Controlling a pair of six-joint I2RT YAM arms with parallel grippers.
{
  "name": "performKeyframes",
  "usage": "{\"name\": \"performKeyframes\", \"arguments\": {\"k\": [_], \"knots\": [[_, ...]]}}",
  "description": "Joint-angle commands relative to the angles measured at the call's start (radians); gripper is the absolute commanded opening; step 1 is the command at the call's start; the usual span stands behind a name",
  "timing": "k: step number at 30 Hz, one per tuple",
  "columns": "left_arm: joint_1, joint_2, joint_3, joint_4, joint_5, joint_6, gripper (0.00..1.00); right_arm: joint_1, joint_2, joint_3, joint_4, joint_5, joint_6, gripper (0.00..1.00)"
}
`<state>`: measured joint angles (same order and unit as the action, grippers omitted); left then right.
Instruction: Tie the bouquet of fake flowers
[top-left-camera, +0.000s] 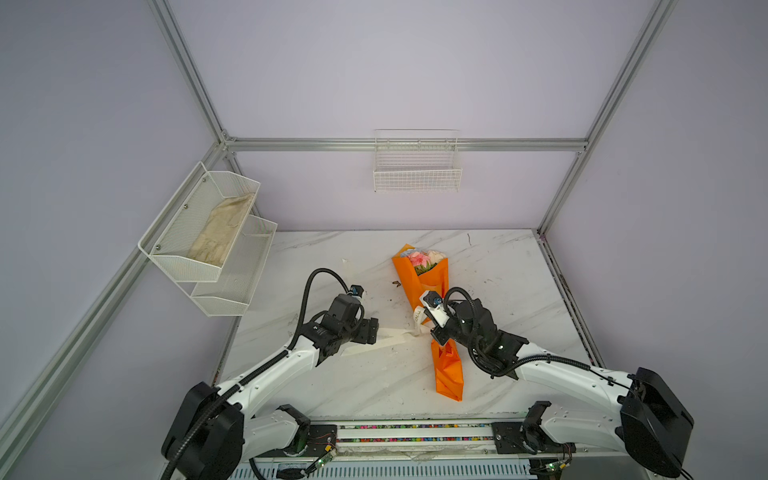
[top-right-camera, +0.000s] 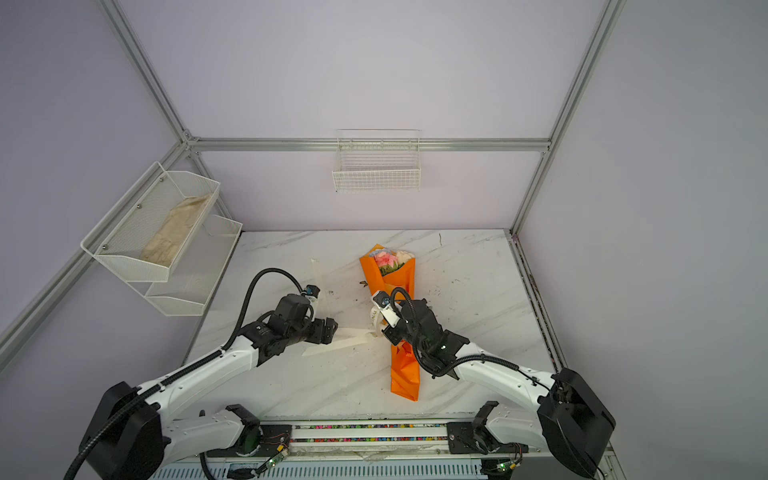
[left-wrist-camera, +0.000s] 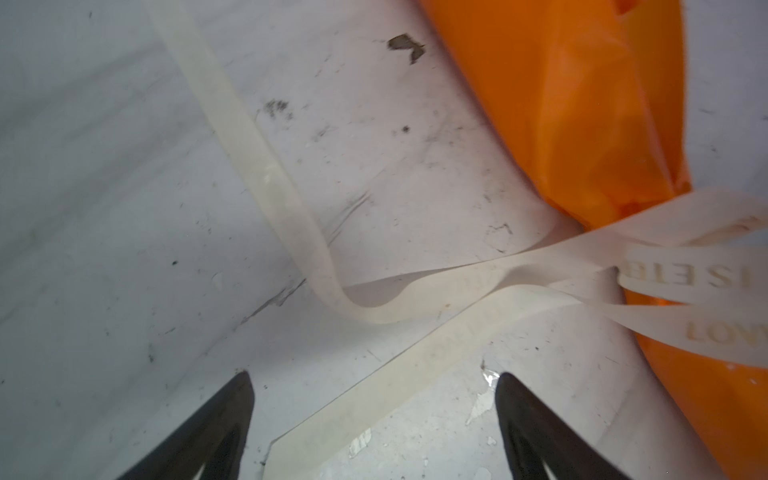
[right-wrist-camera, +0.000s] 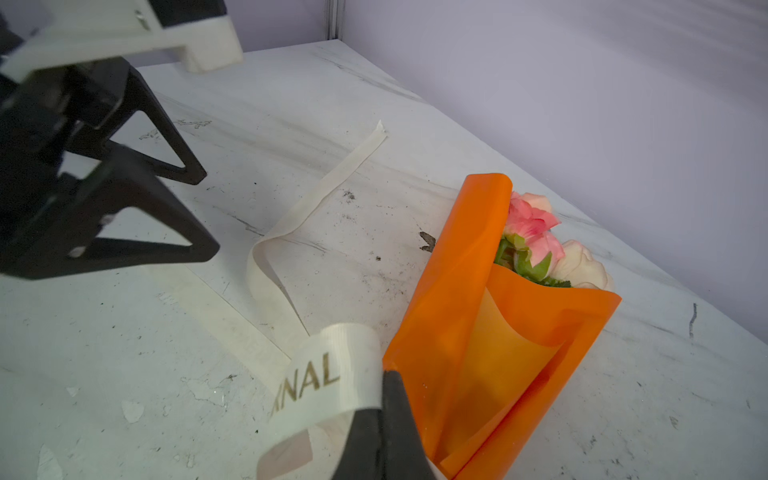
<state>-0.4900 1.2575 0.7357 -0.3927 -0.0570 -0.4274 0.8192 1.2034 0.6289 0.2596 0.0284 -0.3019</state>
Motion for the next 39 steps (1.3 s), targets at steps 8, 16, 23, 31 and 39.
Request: {"name": "performKeyframes", "arguments": {"k": [8, 16, 23, 31, 39], "knots": [[0.057, 0.355, 0.359, -0.242, -0.052, -0.255, 0.87, 0.005, -0.004, -0.008, 0.066, -0.002, -0.028, 0.00], [0.057, 0.480, 0.437, -0.273, -0.076, -0.260, 0.77, 0.006, 0.006, -0.016, 0.069, -0.002, -0.027, 0.00], [0.057, 0.547, 0.482, -0.257, -0.026, -0.216, 0.36, 0.005, 0.013, -0.009, 0.053, 0.007, -0.020, 0.00], [0.057, 0.457, 0.436, -0.183, 0.037, -0.204, 0.00, 0.006, 0.013, -0.005, 0.045, 0.064, 0.070, 0.00], [0.018, 0.089, 0.202, 0.188, 0.254, -0.100, 0.00, 0.004, 0.072, 0.070, -0.046, 0.169, 0.275, 0.00]]}}
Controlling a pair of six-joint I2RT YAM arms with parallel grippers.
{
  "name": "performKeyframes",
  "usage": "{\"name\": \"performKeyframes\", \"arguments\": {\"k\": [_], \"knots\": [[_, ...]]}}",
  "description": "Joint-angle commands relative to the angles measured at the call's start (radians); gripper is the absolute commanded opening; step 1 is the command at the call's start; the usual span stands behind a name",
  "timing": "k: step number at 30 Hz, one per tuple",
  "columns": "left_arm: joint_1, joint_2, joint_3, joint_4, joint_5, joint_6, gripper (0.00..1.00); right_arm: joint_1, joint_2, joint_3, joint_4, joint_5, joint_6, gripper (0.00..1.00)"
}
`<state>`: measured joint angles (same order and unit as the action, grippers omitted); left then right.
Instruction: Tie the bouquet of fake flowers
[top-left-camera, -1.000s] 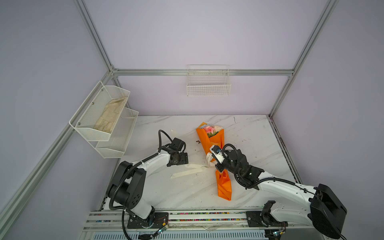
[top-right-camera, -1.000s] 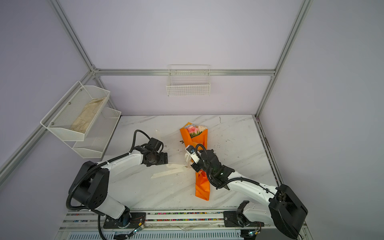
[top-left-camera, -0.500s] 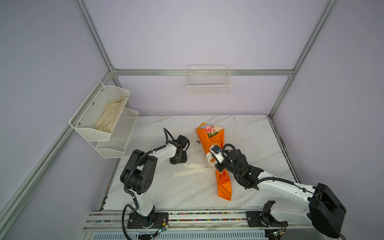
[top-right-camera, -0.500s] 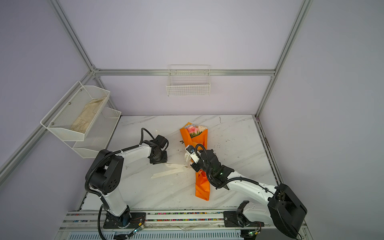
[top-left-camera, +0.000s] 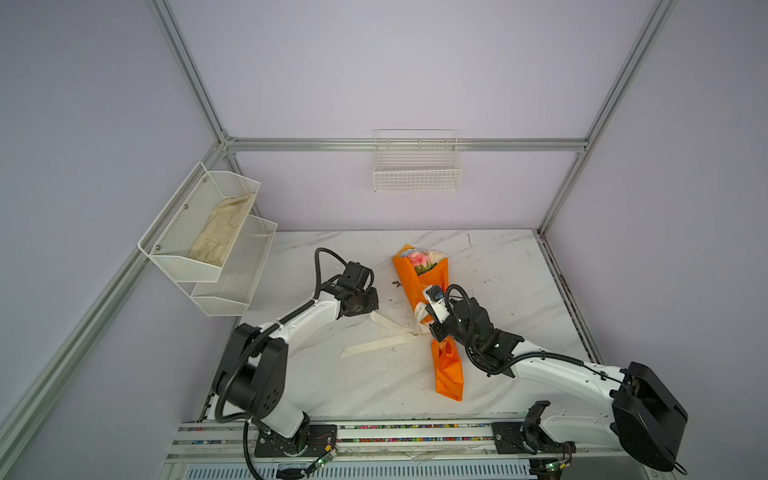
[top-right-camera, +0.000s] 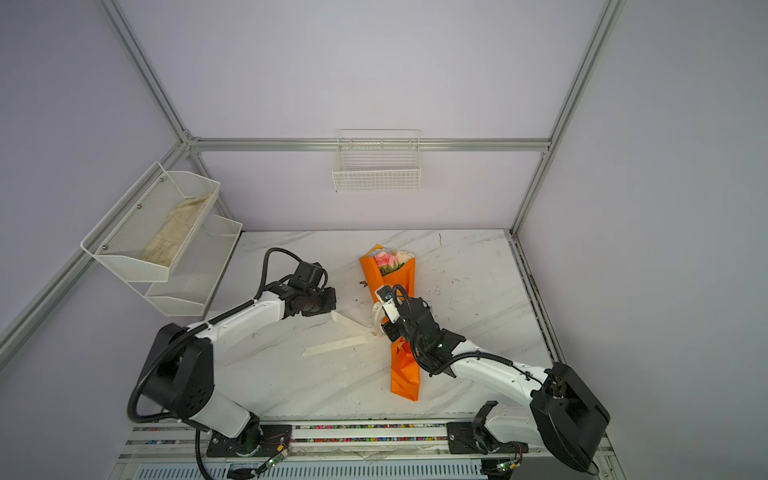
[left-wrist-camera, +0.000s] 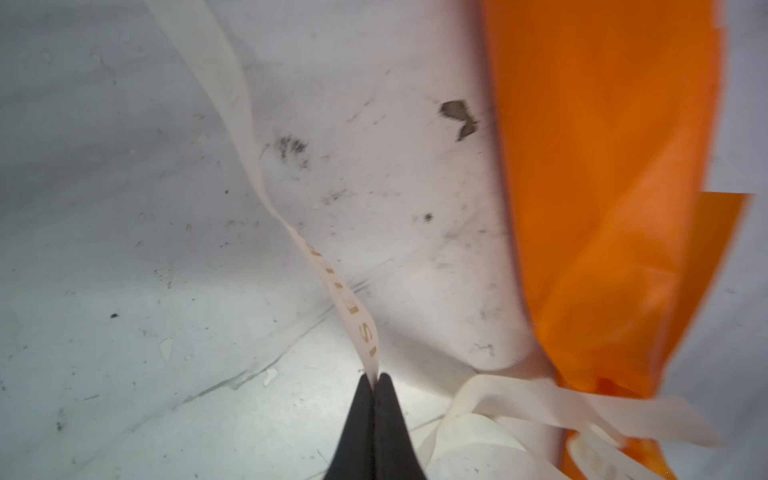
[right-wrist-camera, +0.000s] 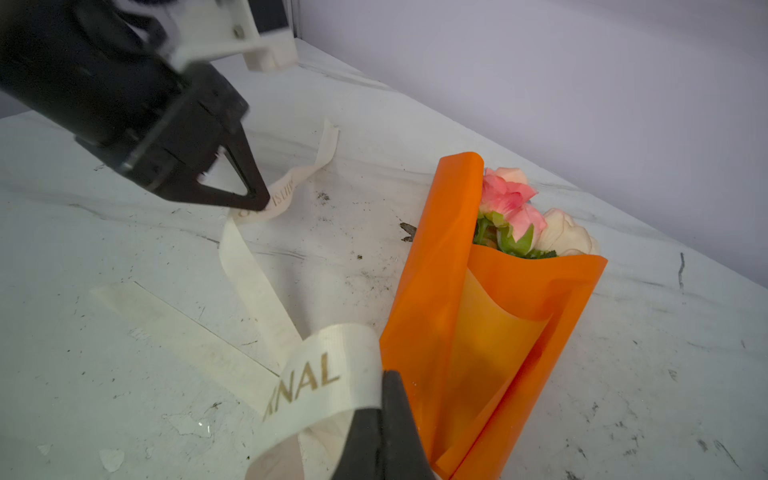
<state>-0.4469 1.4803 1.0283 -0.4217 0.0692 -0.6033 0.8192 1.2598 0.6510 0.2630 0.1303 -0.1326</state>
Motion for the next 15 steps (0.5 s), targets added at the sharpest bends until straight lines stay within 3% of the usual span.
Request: {"name": "performKeyframes", "arguments": {"k": [1, 5, 8, 10, 13, 15], "knots": [[-0.046, -0.179, -0.121, 0.278, 0.145, 0.103, 0.00, 0.002, 0.022, 0.062, -0.066, 0.086, 0.132, 0.00], [-0.172, -0.305, -0.221, 0.482, 0.241, 0.393, 0.00, -0.031, 0.032, 0.096, -0.108, 0.062, 0.235, 0.00], [-0.247, -0.357, -0.310, 0.633, 0.373, 0.628, 0.00, -0.104, 0.038, 0.118, -0.130, -0.074, 0.304, 0.00], [-0.291, -0.384, -0.354, 0.700, 0.405, 0.762, 0.00, -0.185, 0.044, 0.128, -0.138, -0.209, 0.354, 0.00], [-0.333, -0.399, -0.357, 0.708, 0.449, 0.891, 0.00, -0.284, 0.053, 0.139, -0.150, -0.362, 0.416, 0.00], [-0.348, -0.367, -0.310, 0.655, 0.520, 0.961, 0.00, -0.297, 0.059, 0.143, -0.149, -0.408, 0.412, 0.00]]}}
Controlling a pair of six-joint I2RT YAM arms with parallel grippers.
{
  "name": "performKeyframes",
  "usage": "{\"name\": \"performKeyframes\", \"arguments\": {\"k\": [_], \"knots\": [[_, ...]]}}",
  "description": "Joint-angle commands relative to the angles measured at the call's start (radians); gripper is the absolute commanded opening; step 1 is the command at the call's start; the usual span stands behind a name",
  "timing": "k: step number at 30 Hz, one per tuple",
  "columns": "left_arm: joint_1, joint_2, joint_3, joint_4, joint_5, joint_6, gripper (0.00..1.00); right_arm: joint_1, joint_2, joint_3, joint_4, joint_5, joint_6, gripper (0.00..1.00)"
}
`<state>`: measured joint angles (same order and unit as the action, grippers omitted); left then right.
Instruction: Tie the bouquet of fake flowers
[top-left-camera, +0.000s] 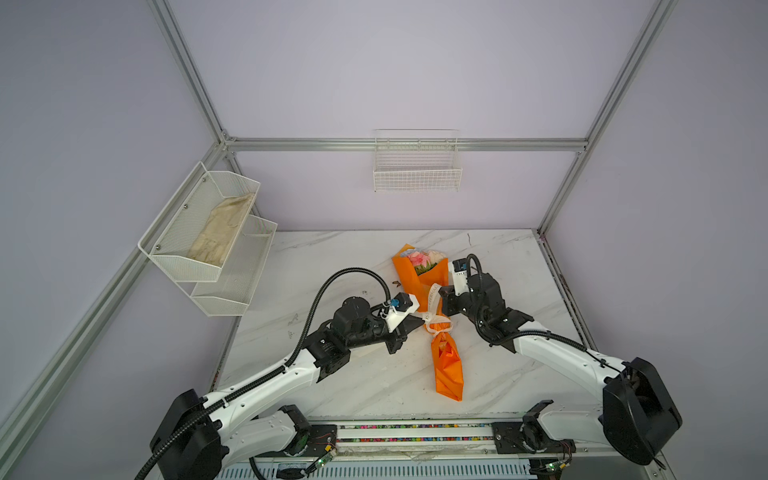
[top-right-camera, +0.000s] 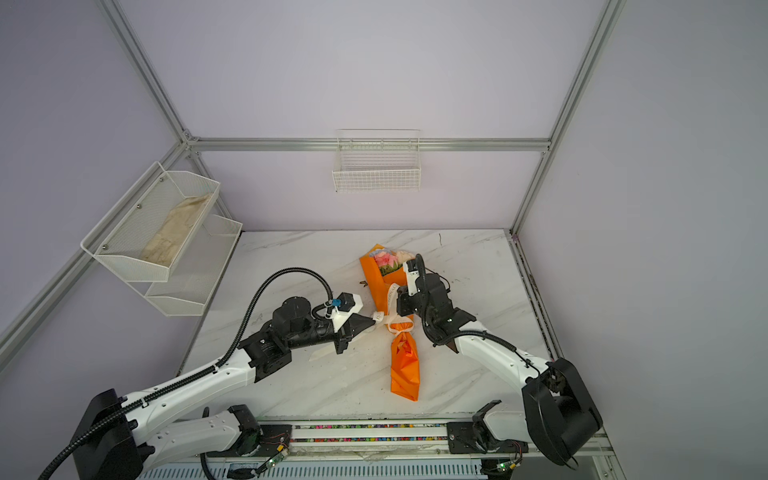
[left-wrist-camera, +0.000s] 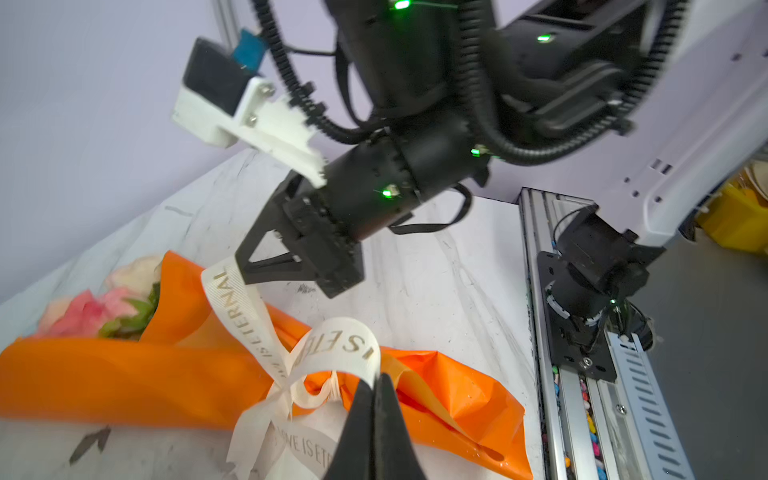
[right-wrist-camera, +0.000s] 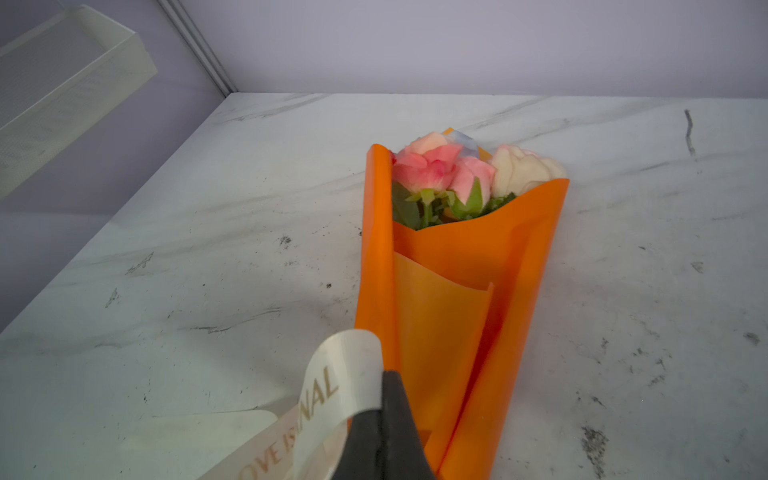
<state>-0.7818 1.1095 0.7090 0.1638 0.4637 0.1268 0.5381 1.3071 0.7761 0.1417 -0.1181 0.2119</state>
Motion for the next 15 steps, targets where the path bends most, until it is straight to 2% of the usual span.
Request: {"name": "performKeyframes", "arguments": {"k": [1, 4, 8, 15], "knots": [[-0.025, 0.030, 0.047, 0.026, 0.146, 0.254, 0.00, -0.017, 0.020, 0.024, -0.031, -0.185, 0.057, 0.00], [-0.085, 0.129, 0.172, -0.118, 0.186, 0.357, 0.00, -0.017, 0.052, 0.056, -0.065, -0.222, 0.032, 0.00], [-0.174, 0.264, 0.342, -0.294, 0.151, 0.503, 0.00, -0.016, 0.058, 0.060, -0.061, -0.233, 0.018, 0.00], [-0.238, 0.387, 0.481, -0.315, 0.168, 0.590, 0.03, -0.016, 0.057, 0.055, -0.063, -0.251, 0.000, 0.00]]}}
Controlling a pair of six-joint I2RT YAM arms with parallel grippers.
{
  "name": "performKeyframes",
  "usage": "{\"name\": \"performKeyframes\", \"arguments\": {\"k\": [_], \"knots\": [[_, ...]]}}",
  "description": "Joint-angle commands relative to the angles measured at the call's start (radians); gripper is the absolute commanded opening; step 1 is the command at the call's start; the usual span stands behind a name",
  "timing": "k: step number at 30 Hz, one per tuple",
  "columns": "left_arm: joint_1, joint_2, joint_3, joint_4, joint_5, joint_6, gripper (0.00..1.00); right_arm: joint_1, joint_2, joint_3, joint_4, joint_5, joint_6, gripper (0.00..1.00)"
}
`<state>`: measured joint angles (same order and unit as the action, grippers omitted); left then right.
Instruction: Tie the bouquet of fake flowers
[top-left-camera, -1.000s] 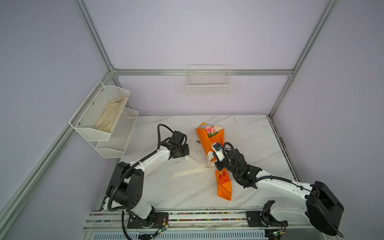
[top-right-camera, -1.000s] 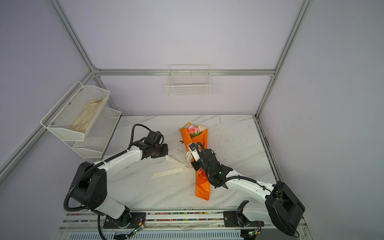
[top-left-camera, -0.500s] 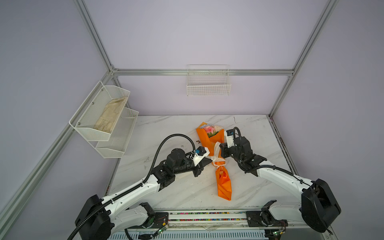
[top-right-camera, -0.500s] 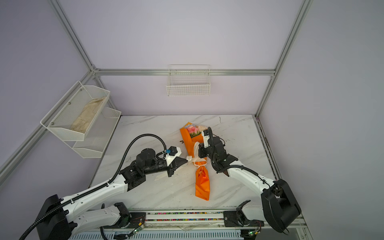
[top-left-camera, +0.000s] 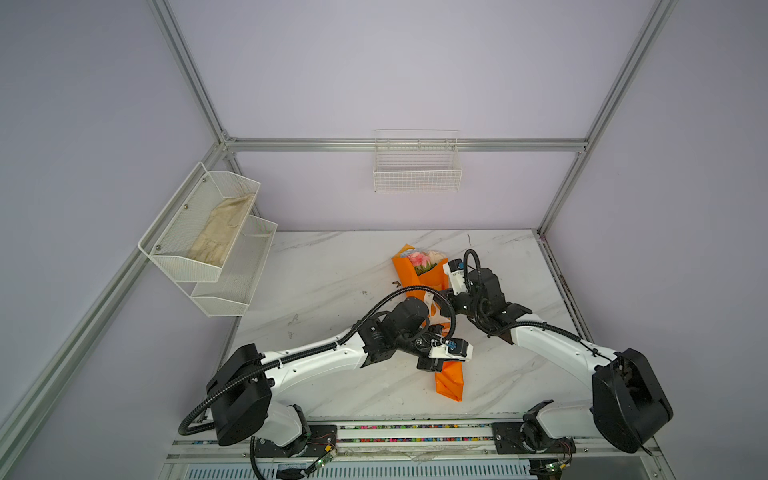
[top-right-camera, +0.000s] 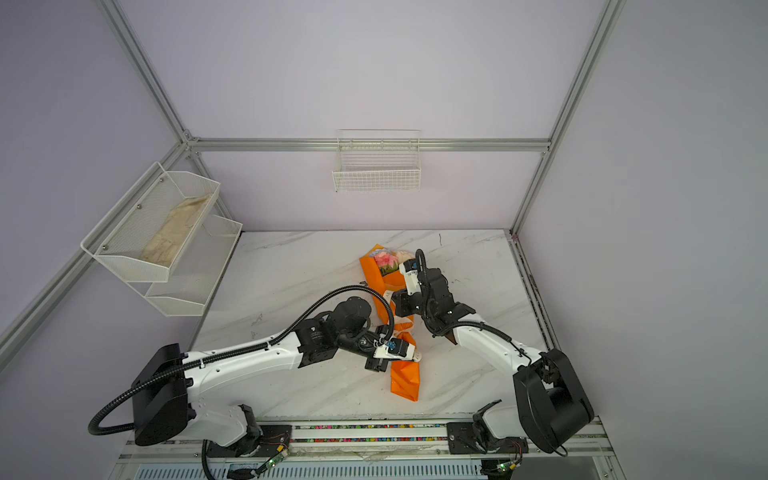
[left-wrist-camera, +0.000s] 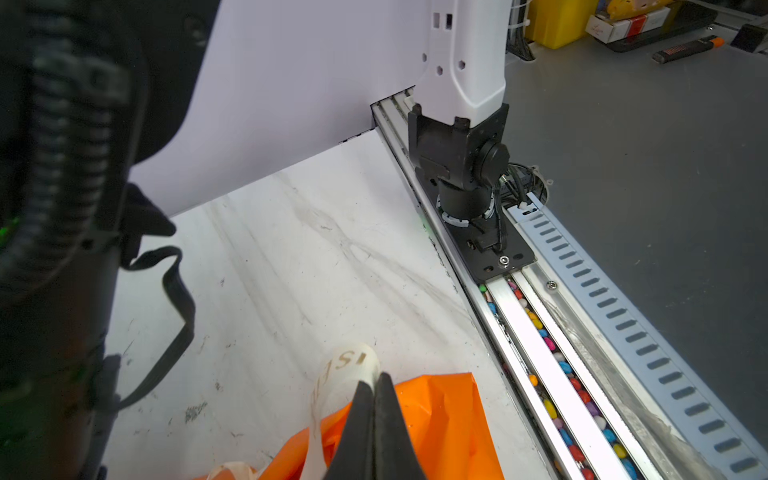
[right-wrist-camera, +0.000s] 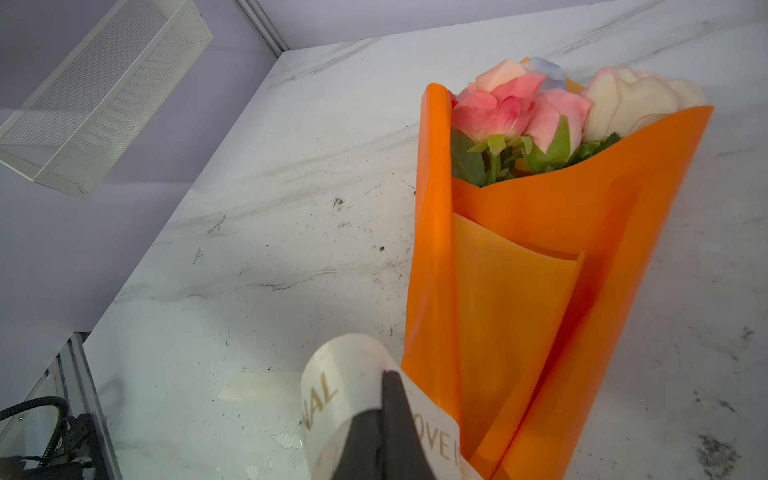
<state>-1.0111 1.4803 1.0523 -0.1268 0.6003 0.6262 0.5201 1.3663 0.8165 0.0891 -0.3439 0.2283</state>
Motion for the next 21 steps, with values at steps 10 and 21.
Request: {"name": "performKeyframes", "arguments": {"k": [10, 21], "knots": [[-0.043, 0.093, 0.275, -0.057, 0.027, 0.174, 0.03, 0.000, 0.002, 0.023, -0.009, -0.024, -0.021, 0.00], [-0.043, 0.127, 0.187, -0.013, 0.001, 0.100, 0.27, 0.000, 0.023, 0.016, -0.006, -0.015, -0.023, 0.00]]}}
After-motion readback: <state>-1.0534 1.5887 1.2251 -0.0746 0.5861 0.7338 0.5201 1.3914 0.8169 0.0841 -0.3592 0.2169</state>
